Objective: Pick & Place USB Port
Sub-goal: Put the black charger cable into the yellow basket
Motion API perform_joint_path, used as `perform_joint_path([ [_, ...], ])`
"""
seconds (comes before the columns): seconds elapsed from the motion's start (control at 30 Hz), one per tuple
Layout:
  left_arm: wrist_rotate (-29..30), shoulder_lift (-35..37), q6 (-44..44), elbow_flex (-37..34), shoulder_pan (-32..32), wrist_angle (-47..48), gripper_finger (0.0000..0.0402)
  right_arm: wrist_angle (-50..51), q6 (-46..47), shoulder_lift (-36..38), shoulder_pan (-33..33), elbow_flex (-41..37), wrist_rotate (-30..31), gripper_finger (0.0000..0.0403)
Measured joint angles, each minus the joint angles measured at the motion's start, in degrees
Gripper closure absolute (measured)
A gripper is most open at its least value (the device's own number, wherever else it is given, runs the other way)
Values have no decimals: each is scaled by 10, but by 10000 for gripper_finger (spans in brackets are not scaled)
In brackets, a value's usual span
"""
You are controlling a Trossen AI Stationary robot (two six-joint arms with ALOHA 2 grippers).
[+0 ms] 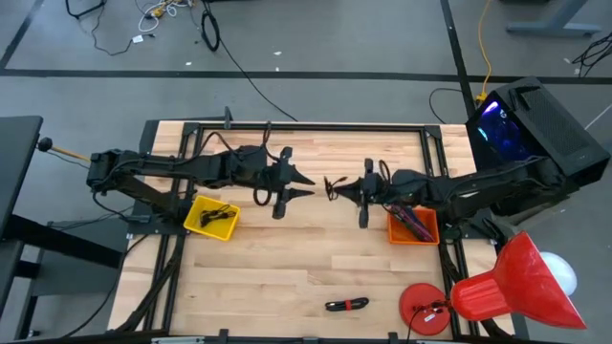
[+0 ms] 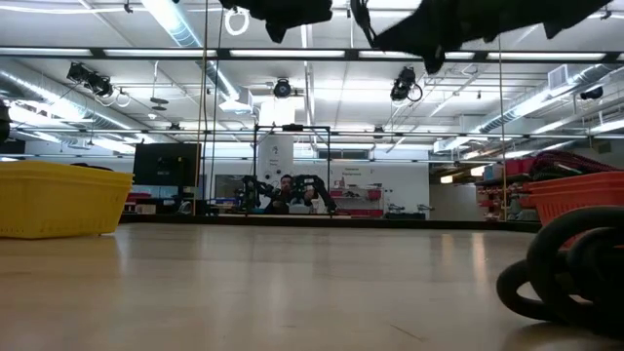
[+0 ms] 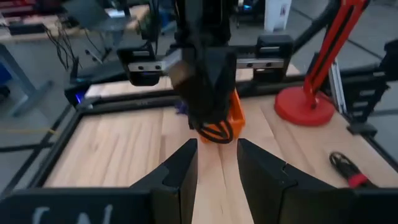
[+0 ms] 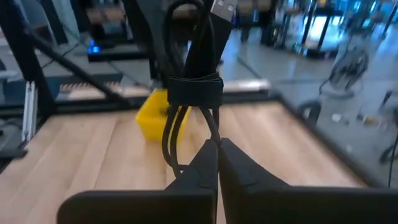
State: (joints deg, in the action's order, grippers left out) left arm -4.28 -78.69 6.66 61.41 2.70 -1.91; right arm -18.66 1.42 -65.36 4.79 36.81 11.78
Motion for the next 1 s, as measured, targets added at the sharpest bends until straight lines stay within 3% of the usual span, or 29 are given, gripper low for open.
perform_joint_path([
  [0.27, 0, -1, 4, 0, 1, -66, 282, 4, -59, -30, 0, 73, 4, 403],
  [0.73, -35, -1, -1, 0, 1, -104, 283, 15, -76, -104, -2, 127, 27, 403],
  [0.9, -31, -1, 0, 0, 0, -101, 338, 20, -90, -101, -2, 133, 27, 403],
  [1.0, -25, -1, 15, 0, 0, -105, 337, 21, -90, -100, -3, 133, 28, 403],
])
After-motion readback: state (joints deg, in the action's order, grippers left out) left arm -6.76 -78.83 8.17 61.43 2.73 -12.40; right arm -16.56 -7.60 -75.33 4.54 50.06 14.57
